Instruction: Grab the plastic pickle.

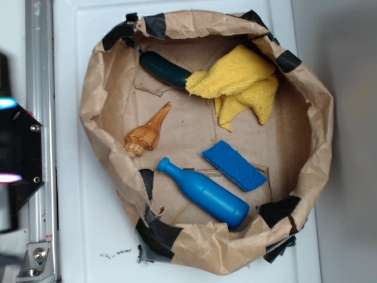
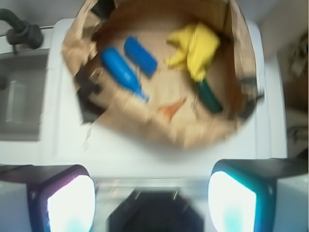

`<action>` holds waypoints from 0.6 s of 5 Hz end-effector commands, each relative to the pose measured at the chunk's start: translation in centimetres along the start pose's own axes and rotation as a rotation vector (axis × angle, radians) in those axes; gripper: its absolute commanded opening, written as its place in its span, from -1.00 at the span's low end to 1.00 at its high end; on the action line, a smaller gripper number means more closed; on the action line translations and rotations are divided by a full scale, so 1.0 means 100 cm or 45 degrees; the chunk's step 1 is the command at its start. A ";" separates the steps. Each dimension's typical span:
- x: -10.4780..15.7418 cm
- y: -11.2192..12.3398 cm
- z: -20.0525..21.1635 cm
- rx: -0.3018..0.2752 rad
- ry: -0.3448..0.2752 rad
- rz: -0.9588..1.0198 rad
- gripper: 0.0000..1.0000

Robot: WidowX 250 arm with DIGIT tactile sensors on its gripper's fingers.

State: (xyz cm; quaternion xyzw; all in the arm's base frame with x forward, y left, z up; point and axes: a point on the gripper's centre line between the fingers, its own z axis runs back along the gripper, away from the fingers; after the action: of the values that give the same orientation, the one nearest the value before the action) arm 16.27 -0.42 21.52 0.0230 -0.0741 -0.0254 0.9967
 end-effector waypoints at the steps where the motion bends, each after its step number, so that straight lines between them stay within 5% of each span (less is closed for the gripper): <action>1: 0.048 0.020 -0.061 -0.094 0.013 -0.218 1.00; 3: 0.055 0.040 -0.130 -0.131 0.161 -0.324 1.00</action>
State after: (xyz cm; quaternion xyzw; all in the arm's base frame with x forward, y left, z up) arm 23.79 3.87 8.94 -0.0148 0.0110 -0.1620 0.9866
